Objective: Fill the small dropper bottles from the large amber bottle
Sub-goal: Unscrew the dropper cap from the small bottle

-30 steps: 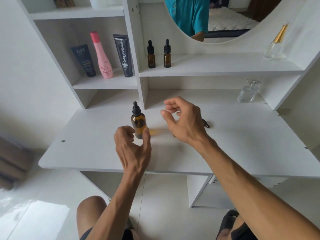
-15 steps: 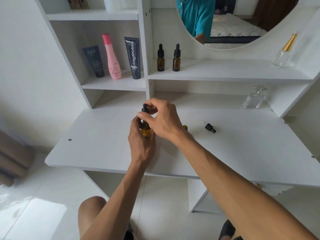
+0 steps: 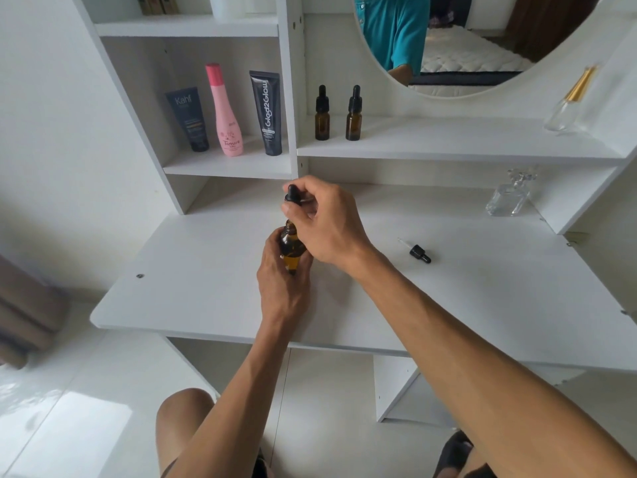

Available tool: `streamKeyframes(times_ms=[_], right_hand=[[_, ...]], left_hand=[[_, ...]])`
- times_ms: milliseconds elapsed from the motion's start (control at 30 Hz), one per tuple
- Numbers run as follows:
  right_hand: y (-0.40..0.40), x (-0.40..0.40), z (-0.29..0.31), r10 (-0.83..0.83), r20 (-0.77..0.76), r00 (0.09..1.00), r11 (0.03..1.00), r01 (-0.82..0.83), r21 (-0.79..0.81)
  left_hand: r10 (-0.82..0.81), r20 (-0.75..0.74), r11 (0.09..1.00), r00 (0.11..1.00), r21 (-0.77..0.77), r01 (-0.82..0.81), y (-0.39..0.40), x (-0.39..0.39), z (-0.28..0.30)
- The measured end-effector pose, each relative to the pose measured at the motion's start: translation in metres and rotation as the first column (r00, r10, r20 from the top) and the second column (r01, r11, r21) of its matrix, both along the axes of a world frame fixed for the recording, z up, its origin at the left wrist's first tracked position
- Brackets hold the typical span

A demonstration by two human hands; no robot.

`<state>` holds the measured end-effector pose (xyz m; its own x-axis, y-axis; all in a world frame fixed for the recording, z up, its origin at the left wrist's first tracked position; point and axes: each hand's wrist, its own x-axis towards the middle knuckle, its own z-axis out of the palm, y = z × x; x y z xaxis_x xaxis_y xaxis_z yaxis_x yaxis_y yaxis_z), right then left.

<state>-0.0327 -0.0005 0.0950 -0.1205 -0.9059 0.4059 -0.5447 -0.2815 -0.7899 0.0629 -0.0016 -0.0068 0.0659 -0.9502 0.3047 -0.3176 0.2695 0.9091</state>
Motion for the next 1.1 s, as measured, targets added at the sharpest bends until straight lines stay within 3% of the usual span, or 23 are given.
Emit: streamKeyframes(times_ms=[500, 767, 1100], right_hand=[[-0.009, -0.001, 0.019, 0.049, 0.251, 0.967, 0.990, -0.015, -0.138], [-0.019, 0.000, 0.013, -0.007, 0.154, 0.988, 0.992, 0.027, -0.127], [-0.017, 0.002, -0.014, -0.031, 0.119, 0.992, 0.999, 0.032, -0.003]], left_hand=[[0.019, -0.027, 1.000, 0.999, 0.001, -0.019, -0.001, -0.001, -0.004], [0.011, -0.056, 1.000, 0.998, 0.000, -0.011, -0.002, -0.001, -0.006], [-0.007, -0.031, 1.000, 0.999, -0.016, 0.006, -0.002, 0.001, -0.005]])
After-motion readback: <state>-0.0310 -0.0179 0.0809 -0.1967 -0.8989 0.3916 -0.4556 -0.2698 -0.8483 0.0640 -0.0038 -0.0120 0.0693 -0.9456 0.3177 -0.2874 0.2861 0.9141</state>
